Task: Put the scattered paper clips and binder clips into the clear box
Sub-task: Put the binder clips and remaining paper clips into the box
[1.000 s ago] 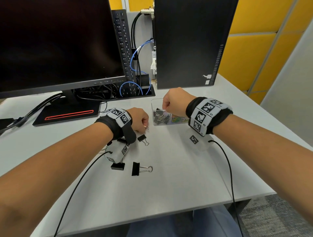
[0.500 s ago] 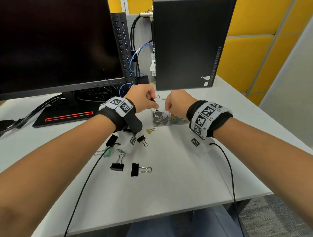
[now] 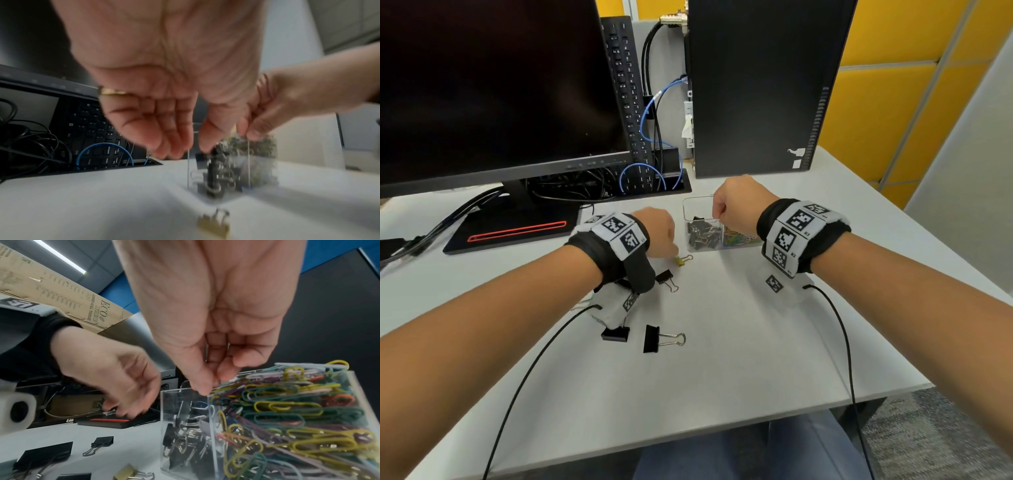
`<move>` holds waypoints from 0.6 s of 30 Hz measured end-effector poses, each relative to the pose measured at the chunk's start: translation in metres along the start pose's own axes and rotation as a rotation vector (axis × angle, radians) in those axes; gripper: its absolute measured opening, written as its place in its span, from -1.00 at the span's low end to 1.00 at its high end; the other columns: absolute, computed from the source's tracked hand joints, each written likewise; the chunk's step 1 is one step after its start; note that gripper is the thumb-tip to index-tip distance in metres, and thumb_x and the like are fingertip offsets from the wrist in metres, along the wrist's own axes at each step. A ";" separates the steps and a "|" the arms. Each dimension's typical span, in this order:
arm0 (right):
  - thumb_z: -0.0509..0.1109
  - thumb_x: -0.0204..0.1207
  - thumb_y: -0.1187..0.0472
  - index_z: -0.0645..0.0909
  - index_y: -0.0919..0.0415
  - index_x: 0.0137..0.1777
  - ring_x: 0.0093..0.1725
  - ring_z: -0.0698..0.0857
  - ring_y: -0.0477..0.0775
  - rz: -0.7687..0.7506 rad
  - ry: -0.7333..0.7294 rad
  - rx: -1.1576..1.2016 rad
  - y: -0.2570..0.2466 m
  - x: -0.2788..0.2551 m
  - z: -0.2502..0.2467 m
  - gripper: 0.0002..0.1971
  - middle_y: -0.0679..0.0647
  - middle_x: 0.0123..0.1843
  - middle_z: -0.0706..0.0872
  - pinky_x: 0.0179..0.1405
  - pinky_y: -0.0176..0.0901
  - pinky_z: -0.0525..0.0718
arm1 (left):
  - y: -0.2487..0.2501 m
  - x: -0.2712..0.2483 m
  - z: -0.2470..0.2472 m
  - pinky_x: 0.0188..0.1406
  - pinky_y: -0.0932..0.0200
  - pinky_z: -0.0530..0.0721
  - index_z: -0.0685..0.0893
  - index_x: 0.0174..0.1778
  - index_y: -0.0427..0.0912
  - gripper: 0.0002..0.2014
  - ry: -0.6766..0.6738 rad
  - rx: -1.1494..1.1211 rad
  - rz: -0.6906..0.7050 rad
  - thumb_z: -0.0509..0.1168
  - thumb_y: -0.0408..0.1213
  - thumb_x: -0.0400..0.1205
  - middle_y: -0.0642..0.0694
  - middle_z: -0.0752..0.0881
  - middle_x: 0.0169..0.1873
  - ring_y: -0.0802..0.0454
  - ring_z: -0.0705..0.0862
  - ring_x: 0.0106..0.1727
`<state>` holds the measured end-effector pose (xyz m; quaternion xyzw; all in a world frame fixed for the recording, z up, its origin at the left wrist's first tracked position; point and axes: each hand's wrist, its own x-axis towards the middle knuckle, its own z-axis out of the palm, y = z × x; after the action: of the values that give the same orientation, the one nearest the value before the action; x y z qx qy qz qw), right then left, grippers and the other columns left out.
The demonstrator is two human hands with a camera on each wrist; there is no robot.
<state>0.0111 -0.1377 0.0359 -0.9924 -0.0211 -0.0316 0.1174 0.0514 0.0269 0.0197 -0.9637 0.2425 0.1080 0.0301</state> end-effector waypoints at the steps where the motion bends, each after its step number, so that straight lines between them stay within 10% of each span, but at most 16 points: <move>1: 0.29 0.47 0.44 0.78 0.18 -0.06 0.06 0.75 0.18 -0.003 0.004 0.001 0.000 0.000 0.000 -0.74 0.13 0.05 0.80 0.19 0.01 0.71 | 0.001 0.001 0.007 -0.10 0.15 0.55 0.68 -0.01 -0.11 -0.68 -0.028 0.015 0.004 0.35 0.06 0.51 -0.05 0.66 -0.07 -0.04 0.60 -0.05; 18: 0.26 0.54 0.40 0.80 0.21 -0.03 0.07 0.75 0.13 -0.030 0.003 0.063 0.002 -0.006 -0.006 -0.74 0.09 0.04 0.81 0.21 -0.06 0.69 | -0.007 0.001 -0.025 -0.18 0.15 0.57 0.63 -0.06 -0.22 -0.80 0.170 -0.069 0.028 0.36 -0.17 0.52 -0.12 0.66 -0.14 -0.05 0.61 -0.14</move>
<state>0.0052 -0.1415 0.0403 -0.9877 -0.0366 -0.0343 0.1480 0.0602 0.0299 0.0444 -0.9664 0.2535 0.0343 -0.0253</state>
